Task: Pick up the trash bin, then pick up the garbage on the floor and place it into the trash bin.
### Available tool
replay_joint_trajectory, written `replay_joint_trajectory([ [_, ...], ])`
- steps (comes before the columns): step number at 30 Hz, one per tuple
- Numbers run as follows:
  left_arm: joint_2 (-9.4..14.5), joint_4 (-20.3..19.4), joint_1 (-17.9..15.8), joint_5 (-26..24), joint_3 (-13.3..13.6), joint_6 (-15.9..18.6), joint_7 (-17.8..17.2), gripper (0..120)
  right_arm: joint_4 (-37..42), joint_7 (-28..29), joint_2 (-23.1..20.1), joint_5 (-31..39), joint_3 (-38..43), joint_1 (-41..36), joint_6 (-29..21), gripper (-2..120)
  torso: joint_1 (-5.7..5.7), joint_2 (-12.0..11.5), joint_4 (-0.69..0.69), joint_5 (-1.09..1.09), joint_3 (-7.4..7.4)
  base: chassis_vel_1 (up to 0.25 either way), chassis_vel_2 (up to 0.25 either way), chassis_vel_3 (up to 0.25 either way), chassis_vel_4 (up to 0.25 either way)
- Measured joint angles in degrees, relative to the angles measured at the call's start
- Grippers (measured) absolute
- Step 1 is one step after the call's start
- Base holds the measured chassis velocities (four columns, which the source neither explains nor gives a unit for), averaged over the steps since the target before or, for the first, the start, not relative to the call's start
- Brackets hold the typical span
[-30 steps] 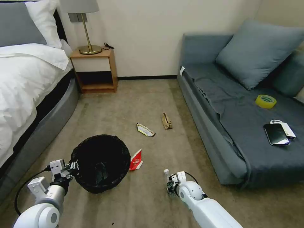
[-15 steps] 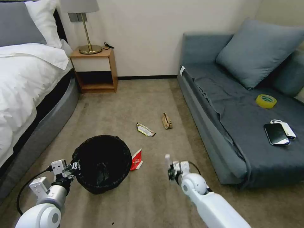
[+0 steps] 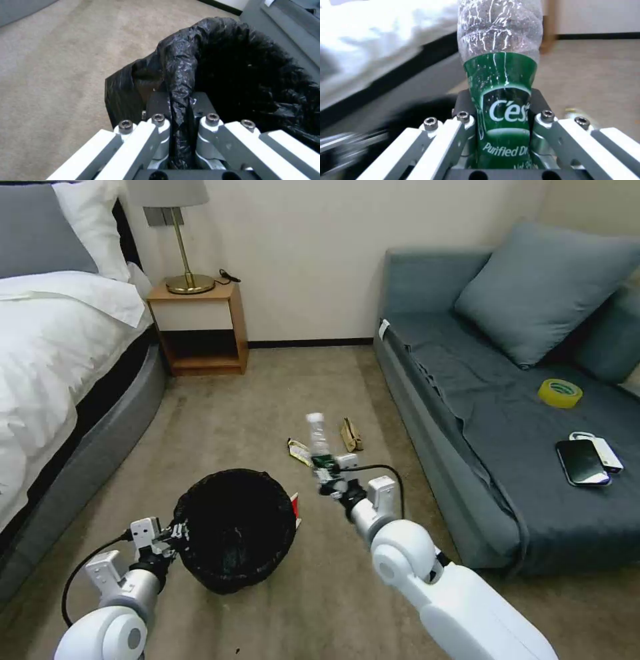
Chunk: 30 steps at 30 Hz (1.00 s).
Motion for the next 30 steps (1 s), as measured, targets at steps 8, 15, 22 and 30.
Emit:
replay_joint_trajectory([
  [8, -0.5, -0.8, 0.4, -0.2, 0.7, 0.3, -0.2, 5, -2.4, -3.0, 2.4, -5.5, -8.2, -1.9, 1.6, 19, 0.0, 0.0, 0.0, 0.0, 0.0, 0.0, 0.0, 0.0, 0.0],
  [15, -0.7, -1.2, 0.7, -0.8, 0.4, 0.3, -0.2, 5, -5.6, -4.6, 4.4, -8.4, -10.1, -3.6, 2.4, 19, 0.0, 0.0, 0.0, 0.0, 0.0, 0.0, 0.0, 0.0, 0.0],
  [22, -0.8, -1.3, 0.7, -1.1, 0.4, 0.3, -0.1, 5, -6.4, -5.8, 4.4, -9.6, -9.7, -4.4, 2.6, 19, 0.0, 0.0, 0.0, 0.0, 0.0, 0.0, 0.0, 0.0, 0.0],
  [30, -0.8, -1.6, 0.8, -1.4, 0.3, 0.3, 0.1, 5, -6.7, -5.8, 4.9, -9.9, -9.3, -4.6, 1.9, 41, 0.0, 0.0, 0.0, 0.0, 0.0, 0.0, 0.0, 0.0, 0.0],
])
